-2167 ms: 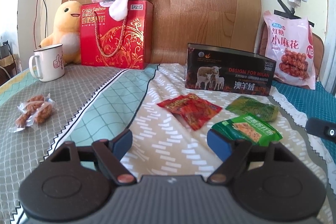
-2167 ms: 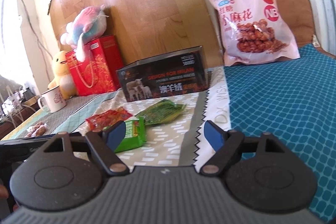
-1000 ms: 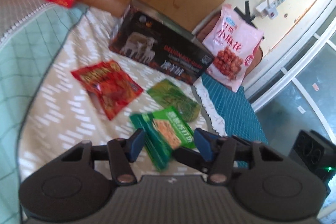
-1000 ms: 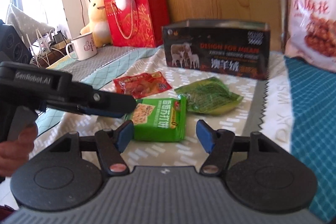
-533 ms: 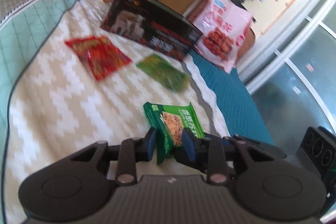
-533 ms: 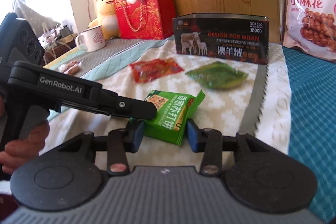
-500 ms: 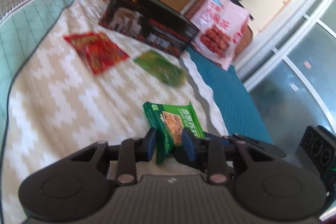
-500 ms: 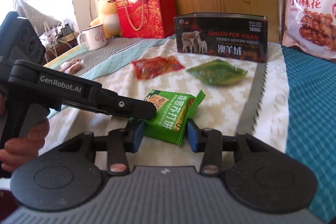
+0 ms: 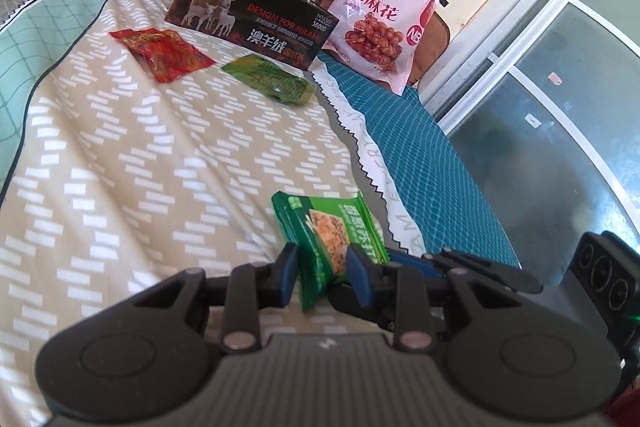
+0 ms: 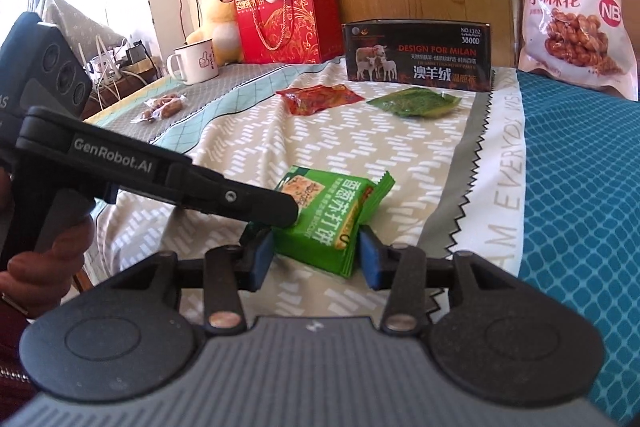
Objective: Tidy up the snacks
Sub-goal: 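Carry the biscuit packet over the black tin box and release it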
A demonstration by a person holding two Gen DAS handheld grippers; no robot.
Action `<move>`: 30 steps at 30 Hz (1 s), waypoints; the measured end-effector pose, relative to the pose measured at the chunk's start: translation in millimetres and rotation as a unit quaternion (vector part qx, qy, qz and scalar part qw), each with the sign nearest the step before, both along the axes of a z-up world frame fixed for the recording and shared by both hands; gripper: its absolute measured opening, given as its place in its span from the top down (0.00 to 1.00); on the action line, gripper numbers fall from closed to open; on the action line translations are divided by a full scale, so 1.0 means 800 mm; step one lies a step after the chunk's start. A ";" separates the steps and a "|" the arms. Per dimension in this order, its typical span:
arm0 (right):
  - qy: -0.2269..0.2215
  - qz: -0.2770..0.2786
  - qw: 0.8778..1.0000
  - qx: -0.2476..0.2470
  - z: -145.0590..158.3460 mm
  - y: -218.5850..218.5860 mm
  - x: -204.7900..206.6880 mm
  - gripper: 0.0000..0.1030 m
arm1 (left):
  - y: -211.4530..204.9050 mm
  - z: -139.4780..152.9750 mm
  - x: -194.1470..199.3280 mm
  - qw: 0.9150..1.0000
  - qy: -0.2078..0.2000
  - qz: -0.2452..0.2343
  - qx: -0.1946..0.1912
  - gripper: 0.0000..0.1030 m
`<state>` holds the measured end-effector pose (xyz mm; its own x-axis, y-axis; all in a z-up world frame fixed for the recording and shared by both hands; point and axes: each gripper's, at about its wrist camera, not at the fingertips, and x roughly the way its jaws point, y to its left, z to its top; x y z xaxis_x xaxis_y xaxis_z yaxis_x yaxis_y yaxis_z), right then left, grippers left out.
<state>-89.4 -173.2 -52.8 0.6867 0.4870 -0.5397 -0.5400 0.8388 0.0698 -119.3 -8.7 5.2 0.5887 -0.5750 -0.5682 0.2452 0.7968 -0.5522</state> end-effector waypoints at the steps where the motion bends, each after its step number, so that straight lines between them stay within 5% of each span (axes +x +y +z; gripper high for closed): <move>1: -0.001 -0.001 1.000 0.004 -0.001 -0.001 -0.001 0.51 | -0.001 0.001 0.001 1.000 0.000 -0.002 0.003 0.74; 13: 0.004 -0.007 0.999 0.034 -0.004 -0.013 -0.013 0.50 | -0.013 0.007 0.010 1.000 0.000 -0.010 0.026 0.61; 19: -0.013 -0.018 0.999 0.023 -0.007 -0.005 -0.020 0.49 | -0.023 0.007 -0.001 0.999 -0.019 -0.008 0.044 0.65; 24: -0.031 -0.034 0.999 -0.006 -0.007 0.003 -0.023 0.60 | -0.024 0.008 -0.008 0.998 -0.032 -0.005 0.045 0.68; 30: -0.082 -0.046 0.996 -0.002 0.018 0.010 -0.009 0.65 | -0.016 0.048 0.016 0.996 -0.081 0.010 0.035 0.69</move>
